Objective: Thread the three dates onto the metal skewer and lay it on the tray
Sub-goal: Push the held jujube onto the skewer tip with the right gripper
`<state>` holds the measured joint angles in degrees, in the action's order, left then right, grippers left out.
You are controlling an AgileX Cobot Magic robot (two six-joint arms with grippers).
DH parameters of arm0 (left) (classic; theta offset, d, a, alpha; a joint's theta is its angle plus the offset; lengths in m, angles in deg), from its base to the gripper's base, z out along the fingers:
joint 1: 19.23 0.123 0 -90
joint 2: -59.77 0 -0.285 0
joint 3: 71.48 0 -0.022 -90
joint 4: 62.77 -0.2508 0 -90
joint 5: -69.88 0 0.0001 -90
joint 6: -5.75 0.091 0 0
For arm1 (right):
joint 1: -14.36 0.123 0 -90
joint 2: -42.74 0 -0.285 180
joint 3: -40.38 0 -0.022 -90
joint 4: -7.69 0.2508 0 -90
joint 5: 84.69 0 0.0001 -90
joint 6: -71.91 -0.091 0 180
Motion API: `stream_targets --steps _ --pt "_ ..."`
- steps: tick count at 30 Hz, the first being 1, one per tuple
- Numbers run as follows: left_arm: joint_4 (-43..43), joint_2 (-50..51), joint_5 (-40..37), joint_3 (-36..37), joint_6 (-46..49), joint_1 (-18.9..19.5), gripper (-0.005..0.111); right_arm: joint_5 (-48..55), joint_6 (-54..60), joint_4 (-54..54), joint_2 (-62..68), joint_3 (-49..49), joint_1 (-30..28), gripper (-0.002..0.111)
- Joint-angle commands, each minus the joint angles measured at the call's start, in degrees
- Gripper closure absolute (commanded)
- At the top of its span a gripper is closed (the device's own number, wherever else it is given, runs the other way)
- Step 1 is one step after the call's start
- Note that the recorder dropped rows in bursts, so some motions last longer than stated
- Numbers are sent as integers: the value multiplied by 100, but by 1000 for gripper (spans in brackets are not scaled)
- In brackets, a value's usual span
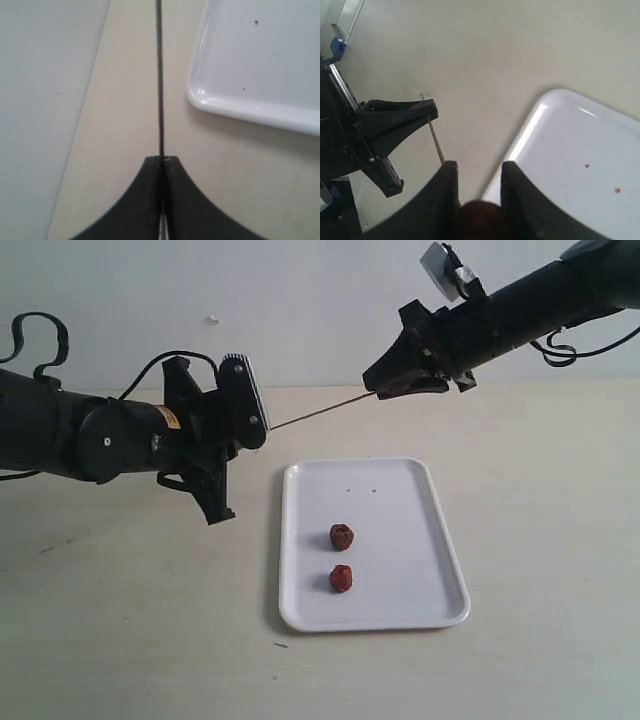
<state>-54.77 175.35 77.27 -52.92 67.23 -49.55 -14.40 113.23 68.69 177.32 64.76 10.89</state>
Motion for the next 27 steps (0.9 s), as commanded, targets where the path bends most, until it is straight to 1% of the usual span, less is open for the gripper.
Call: stream_targets --steps 1,3,5,14,16,23,27 --pt "2 -18 209 5 -42 -44 107 -33 59 65 -73 -18 39 79" --pt "2 -18 208 5 -55 -44 107 -33 59 65 -73 -18 39 78" --pt "2 -18 208 5 -107 -44 107 -33 59 80 -73 -4 39 75" --pt "2 -18 146 5 -172 -44 107 -33 130 241 -73 -4 39 43" --pt "2 -18 135 5 -172 -44 107 -33 180 241 -87 -4 39 39" --pt "51 -18 134 5 -212 -44 107 -524 489 241 -261 7 39 39" --pt "78 -18 229 5 -446 10 107 -980 511 241 -545 7 39 39"
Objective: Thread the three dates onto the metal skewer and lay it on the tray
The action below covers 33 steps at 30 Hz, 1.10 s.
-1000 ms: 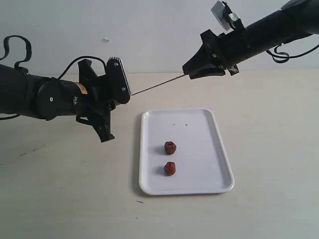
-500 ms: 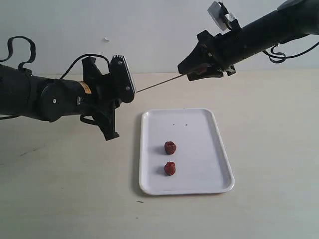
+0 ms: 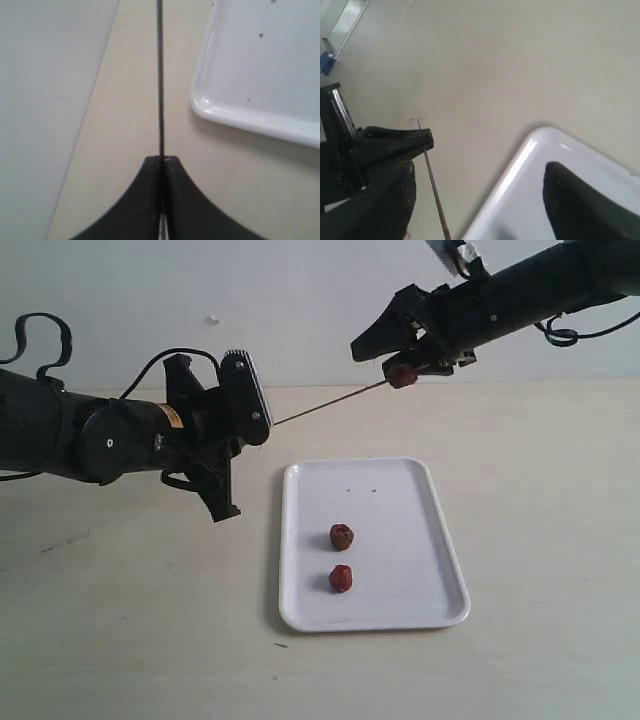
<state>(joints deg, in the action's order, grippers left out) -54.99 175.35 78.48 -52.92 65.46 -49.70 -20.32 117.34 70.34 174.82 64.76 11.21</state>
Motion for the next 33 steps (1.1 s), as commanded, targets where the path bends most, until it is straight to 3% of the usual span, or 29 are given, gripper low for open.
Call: stream_targets --steps 1,6,9,12,14,15,16,18,20,22,23,25,27,33 --pt "100 -18 135 5 -344 58 107 -496 100 76 -376 7 7 39" --pt "109 -18 571 5 -1510 281 107 -844 349 76 -821 7 7 39" --pt "64 -18 1139 5 -3249 434 107 -1010 340 -63 -1292 7 7 39" --pt "-203 -18 1300 5 -4274 447 107 -1010 146 -419 -1466 7 7 39" --pt "-274 -29 1311 5 -5077 447 107 -856 -126 -1211 -1507 -5 7 39" --pt "-320 -55 1311 5 -6224 447 107 -714 -434 -1877 -1493 -5 18 39" --pt "-599 -81 1311 5 -6690 433 107 -657 -666 -2242 -1485 -5 18 39" --pt "-2077 -84 1482 5 -6603 406 107 -475 -980 -2795 -1480 -13 18 39" --pt "-3014 -84 1483 5 -6699 406 107 -364 -980 -2827 -1480 -13 18 41" --pt "-3196 -84 1536 5 -6816 406 107 -364 -980 -2740 -1480 -13 18 41" --pt "-2876 -84 1622 5 -7330 478 107 -364 -972 -2656 -1480 -13 18 41" --pt "-3056 -84 1635 5 -7948 560 107 -364 -972 -2388 -1480 -13 18 41" --pt "-3438 -84 1635 5 -7966 586 107 -350 -904 -1950 -1480 -13 18 41" --pt "-3471 -84 1711 5 -8312 575 107 -258 56 -76 -1435 -13 48 41"
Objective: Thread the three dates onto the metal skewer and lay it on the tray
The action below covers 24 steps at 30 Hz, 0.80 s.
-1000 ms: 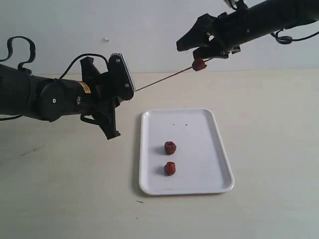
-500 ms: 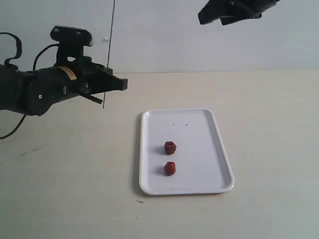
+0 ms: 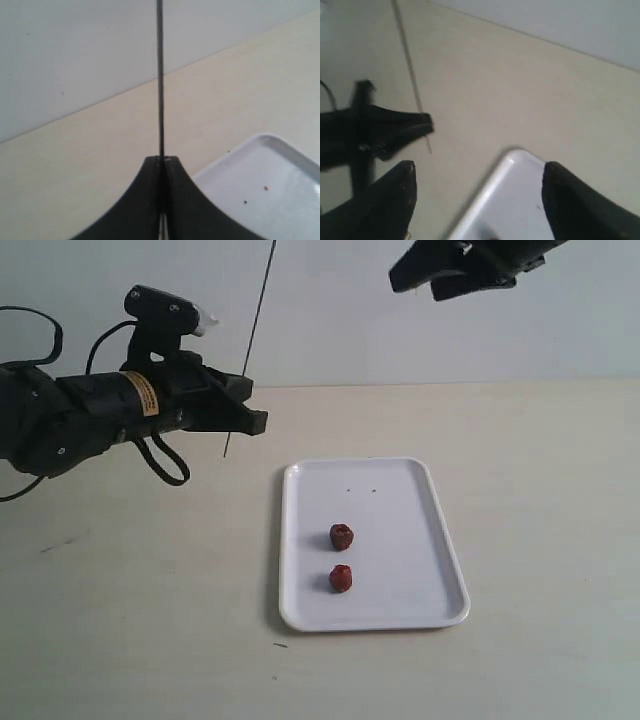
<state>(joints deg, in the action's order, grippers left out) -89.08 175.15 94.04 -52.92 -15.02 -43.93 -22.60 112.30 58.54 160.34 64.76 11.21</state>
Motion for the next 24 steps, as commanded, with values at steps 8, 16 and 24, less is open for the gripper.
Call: stream_targets --steps 8,16,24 --pt "-160 -63 135 5 -610 -1 107 -1778 920 1332 27 -153 427 44" --pt "-341 -63 167 5 -704 -1 107 -3295 2028 1756 124 -232 1248 44" --pt "-356 -63 167 5 -844 -1 107 -3782 2559 2330 188 -232 1449 46"
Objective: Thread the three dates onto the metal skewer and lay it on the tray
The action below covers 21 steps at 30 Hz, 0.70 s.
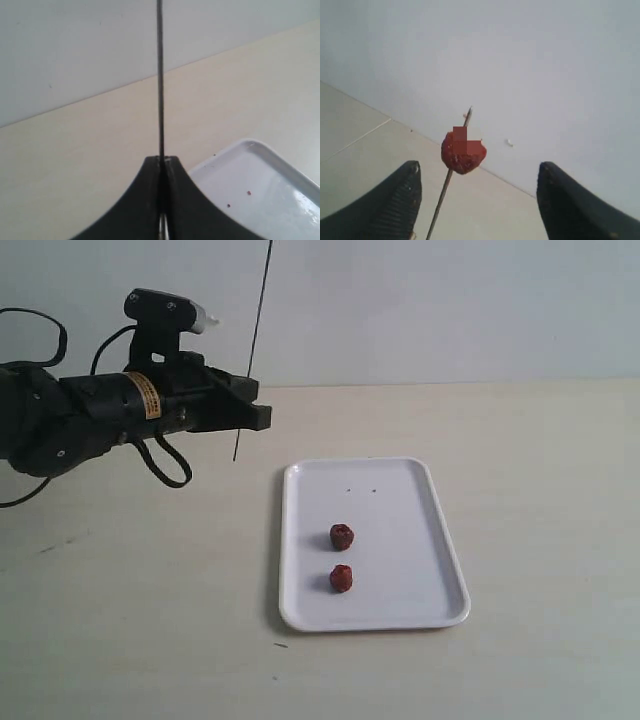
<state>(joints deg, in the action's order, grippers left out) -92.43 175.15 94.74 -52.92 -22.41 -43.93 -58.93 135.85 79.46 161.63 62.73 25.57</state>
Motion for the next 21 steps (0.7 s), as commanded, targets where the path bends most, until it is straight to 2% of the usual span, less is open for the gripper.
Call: stream_targets --steps 1,4,11,15,18,21 --pt "-36 -63 97 5 -103 -1 107 -150 204 263 73 -28 12 46" --pt "-451 -63 97 5 -168 -1 107 -150 204 370 143 -28 12 46" --pt "-639 -63 97 5 -274 -1 107 -110 304 731 300 -28 12 46" --pt "-1128 -63 143 5 -285 -1 107 -74 347 731 312 -28 12 46" --pt "-1029 -63 57 5 -315 24 107 182 347 731 247 -28 12 46" --pt "-844 -124 -158 5 -409 249 107 349 347 620 61 -28 -1 46"
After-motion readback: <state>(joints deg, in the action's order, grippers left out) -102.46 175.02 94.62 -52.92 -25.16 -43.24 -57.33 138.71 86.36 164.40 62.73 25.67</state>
